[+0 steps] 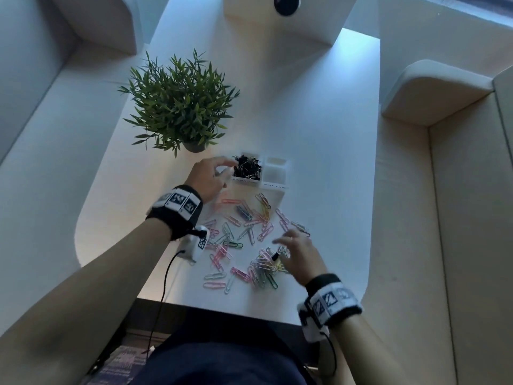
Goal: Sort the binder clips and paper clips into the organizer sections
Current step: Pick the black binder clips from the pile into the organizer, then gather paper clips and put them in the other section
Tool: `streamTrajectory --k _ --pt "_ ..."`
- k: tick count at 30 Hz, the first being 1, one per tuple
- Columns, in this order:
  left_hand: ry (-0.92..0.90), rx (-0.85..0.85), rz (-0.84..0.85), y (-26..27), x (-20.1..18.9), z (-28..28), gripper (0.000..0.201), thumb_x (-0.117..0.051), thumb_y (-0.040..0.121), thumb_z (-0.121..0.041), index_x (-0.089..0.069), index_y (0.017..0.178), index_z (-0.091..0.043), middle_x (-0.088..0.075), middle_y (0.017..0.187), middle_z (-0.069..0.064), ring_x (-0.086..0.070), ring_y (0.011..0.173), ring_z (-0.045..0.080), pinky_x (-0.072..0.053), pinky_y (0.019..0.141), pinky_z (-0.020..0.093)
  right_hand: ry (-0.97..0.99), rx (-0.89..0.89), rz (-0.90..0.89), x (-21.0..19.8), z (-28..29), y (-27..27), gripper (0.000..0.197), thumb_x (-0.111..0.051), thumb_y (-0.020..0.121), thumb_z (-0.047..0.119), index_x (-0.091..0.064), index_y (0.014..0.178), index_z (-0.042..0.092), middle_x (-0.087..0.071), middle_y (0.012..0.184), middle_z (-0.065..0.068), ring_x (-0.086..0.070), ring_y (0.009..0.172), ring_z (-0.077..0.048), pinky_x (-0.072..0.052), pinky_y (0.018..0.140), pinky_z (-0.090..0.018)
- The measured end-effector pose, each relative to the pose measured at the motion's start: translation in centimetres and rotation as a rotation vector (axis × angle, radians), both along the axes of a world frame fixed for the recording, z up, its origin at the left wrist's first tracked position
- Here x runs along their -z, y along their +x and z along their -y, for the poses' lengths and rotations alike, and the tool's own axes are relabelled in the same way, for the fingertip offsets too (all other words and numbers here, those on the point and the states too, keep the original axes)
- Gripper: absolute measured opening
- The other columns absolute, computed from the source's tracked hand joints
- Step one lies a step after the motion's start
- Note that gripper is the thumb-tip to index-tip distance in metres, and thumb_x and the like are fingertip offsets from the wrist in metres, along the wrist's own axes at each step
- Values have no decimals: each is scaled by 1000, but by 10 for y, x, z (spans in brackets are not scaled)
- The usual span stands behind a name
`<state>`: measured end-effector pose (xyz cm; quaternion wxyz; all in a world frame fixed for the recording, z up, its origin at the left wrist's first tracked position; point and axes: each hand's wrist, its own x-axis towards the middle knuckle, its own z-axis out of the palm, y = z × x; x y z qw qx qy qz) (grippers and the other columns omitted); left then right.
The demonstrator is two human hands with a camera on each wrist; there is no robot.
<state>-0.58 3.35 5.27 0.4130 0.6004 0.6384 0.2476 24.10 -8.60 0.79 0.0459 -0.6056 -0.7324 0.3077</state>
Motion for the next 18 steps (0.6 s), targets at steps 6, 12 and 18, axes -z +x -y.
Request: streamTrajectory --k 6,12,18 --pt "23 14 -73 -26 14 52 18 -58 89 -21 -65 105 -21 -63 112 1 -57 88 13 -40 70 20 80 28 48 30 25 -10 3 -72 78 15 -71 81 15 -59 85 0 -57 67 -17 -54 53 -30" --pt "51 -55 -204 -60 32 78 20 -64 83 -10 -67 102 -14 -63 113 7 -56 95 23 -43 85 30 125 69 33 32 24 -11 10 -71 72 2 -69 78 10 -63 78 -5 -57 63 -21 -54 55 -34" --pt "-33 23 -359 -83 49 95 28 -62 84 -12 -63 112 -14 -55 123 14 -50 113 31 -37 99 38 138 57 -5 29 27 -8 16 -77 68 1 -69 78 10 -65 72 -3 -58 57 -18 -46 56 -20"
